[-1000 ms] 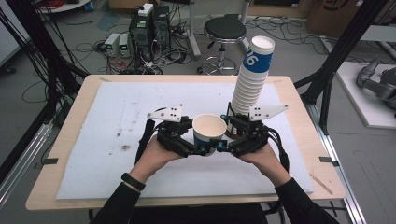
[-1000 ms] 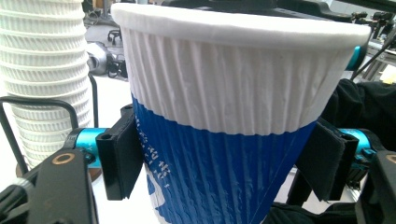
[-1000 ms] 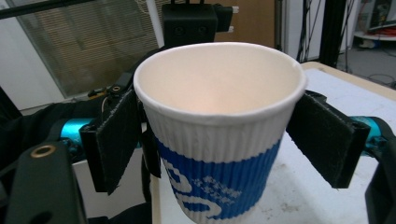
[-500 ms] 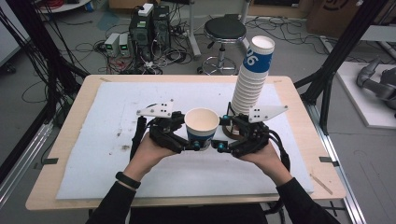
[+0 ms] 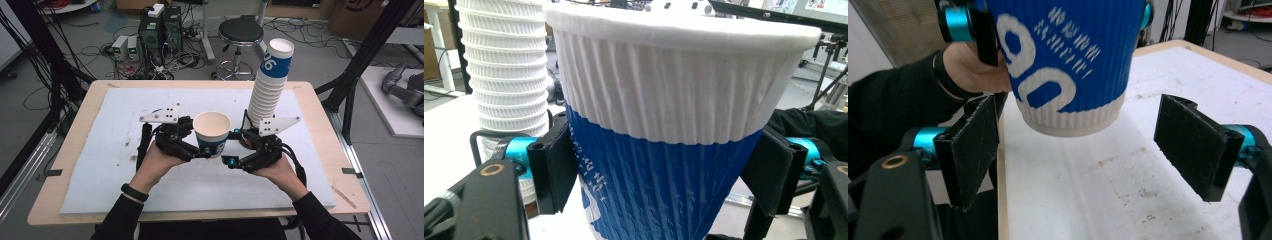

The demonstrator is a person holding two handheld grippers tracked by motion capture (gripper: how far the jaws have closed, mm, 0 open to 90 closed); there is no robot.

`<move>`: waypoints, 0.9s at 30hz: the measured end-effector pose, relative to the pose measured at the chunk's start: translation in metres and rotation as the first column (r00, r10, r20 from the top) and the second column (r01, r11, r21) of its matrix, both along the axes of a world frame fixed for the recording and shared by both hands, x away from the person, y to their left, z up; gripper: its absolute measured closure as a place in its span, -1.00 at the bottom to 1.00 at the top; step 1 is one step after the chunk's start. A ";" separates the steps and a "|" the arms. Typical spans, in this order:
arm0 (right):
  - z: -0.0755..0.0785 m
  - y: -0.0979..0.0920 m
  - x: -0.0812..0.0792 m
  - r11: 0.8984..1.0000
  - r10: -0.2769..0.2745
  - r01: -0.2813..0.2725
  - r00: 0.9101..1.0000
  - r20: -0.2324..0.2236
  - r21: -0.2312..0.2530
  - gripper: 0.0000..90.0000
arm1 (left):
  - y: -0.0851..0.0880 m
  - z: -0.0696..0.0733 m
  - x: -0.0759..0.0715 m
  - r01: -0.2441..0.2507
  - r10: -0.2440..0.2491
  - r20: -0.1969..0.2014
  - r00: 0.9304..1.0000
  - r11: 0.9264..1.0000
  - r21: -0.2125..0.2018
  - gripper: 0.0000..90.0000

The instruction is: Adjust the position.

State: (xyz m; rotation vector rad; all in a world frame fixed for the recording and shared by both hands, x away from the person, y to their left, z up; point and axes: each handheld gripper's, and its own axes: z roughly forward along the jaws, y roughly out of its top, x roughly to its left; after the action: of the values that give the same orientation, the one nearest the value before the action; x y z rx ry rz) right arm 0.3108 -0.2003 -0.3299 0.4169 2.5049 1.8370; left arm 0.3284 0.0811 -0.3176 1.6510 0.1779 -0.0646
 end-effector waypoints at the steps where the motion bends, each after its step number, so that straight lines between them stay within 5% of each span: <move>1: -0.001 0.001 0.000 1.000 0.002 -0.002 1.000 0.000 -0.002 -0.59 | 0.000 0.000 0.000 0.002 -0.002 -0.001 1.000 1.000 -0.003 -0.45; 27: -0.009 0.012 -0.001 0.999 0.029 -0.029 1.000 -0.004 0.016 -0.32 | -0.014 -0.004 -0.003 0.026 -0.026 -0.006 1.000 1.000 0.011 -0.47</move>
State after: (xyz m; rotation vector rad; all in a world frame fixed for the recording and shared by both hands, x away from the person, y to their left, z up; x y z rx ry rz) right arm 0.3093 -0.1883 -0.3394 0.3866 2.5143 1.8689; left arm 0.3252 0.0670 -0.3219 1.6640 0.1619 -0.0886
